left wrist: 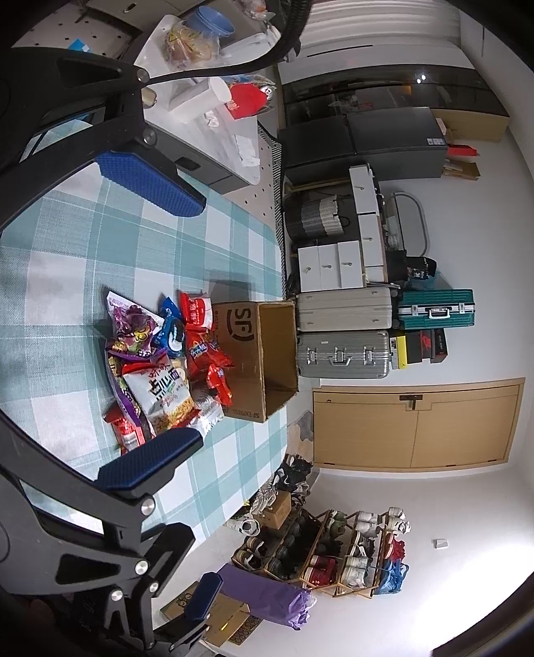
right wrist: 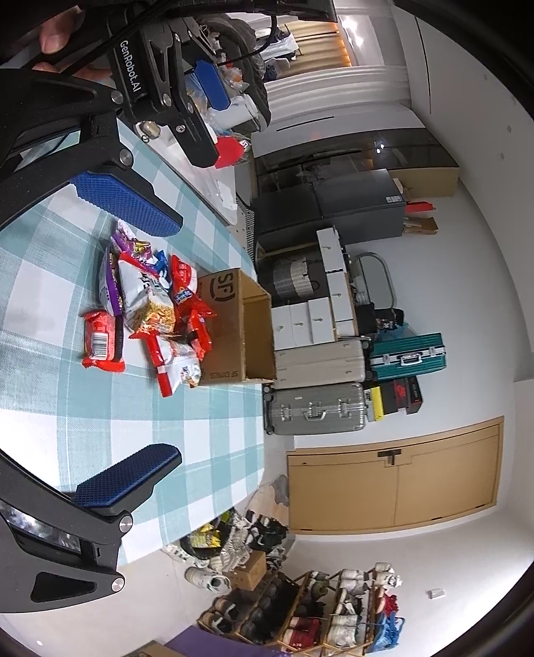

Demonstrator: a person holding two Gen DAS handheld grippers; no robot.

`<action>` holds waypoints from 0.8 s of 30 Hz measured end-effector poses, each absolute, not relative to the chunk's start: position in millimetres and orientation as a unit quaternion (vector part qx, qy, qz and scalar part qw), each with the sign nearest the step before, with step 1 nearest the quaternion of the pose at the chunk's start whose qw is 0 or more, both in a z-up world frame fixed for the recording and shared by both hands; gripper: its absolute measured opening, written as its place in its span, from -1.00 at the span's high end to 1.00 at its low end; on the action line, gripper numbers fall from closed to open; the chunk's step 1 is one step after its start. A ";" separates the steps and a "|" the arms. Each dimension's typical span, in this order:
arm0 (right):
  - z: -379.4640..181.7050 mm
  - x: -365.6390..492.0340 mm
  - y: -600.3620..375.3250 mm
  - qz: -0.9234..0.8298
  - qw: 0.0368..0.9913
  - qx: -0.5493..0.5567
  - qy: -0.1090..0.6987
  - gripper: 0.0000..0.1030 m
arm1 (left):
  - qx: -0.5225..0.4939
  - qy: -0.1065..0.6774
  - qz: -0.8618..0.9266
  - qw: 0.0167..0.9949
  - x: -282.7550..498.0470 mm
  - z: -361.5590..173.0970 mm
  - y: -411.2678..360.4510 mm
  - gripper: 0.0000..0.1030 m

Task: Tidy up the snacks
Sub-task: 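Lower the right gripper onto the red wafer pack and close it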

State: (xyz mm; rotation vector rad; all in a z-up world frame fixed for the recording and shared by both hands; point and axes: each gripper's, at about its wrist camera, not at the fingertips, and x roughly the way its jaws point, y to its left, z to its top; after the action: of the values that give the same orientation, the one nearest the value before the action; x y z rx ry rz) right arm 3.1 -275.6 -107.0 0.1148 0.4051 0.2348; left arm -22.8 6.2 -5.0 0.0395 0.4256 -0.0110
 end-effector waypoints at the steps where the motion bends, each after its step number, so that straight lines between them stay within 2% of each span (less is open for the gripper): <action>1: -109.2 5.7 -275.6 0.119 0.970 0.058 0.204 -1.00 | 0.017 0.214 -0.006 0.977 -23.2 -7.8 8.6 -0.99; 16: -189.1 77.5 -272.3 0.140 0.934 0.063 0.322 -1.00 | -0.010 0.284 -0.012 0.959 -2.6 -73.5 38.7 -0.99; 24: -222.9 108.8 -263.5 0.147 0.917 0.017 0.371 -1.00 | -0.032 0.307 -0.036 0.950 51.0 -102.5 59.0 -0.99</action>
State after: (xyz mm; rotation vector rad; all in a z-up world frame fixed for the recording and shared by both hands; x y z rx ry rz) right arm 108.8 -263.5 -222.9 0.0358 0.7639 0.3028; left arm 51.0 59.0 -102.5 -0.0658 0.6247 -0.0725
